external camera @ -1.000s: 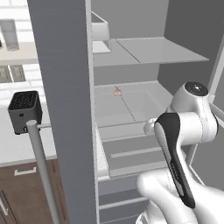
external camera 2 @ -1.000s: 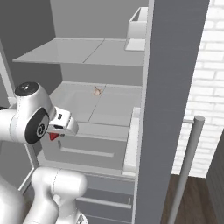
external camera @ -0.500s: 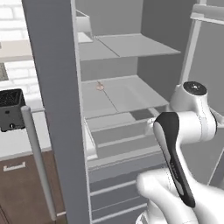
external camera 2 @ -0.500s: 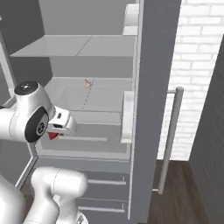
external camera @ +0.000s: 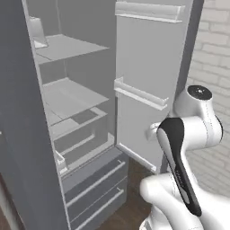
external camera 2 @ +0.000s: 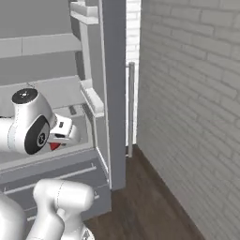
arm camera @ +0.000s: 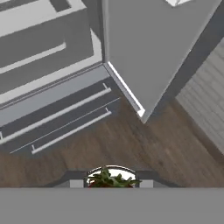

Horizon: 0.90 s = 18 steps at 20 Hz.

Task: Take the strawberry from the fridge and place it on top of the pancake, located on the dining counter.

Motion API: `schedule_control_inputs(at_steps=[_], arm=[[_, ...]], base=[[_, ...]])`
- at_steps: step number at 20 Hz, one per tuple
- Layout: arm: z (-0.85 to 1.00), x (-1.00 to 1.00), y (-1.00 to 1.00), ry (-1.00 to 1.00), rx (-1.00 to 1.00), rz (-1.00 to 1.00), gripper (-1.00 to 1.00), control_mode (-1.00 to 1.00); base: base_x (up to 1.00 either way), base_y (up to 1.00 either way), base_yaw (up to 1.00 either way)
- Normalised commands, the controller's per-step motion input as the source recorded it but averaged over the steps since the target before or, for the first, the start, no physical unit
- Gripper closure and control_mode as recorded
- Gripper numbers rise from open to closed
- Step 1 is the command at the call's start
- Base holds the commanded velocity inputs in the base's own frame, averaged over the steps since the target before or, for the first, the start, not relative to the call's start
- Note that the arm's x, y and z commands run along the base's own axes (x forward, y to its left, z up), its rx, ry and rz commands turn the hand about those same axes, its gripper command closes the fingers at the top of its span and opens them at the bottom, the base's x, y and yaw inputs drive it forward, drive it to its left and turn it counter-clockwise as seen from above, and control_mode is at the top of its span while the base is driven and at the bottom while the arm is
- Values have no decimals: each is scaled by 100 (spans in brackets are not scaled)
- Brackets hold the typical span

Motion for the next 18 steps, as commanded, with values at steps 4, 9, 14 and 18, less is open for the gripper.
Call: schedule_control_inputs(at_steps=[4, 9, 14, 18], arm=[[0, 0, 0, 0, 0, 0, 100, 100], [0, 0, 0, 0, 0, 0, 100, 100], [0, 0, 0, 0, 0, 0, 100, 100], [0, 0, 0, 0, 0, 0, 100, 100]], base=[[-8, 0, -96], [0, -14, -97], [0, -63, -84], [1, -78, -80]])
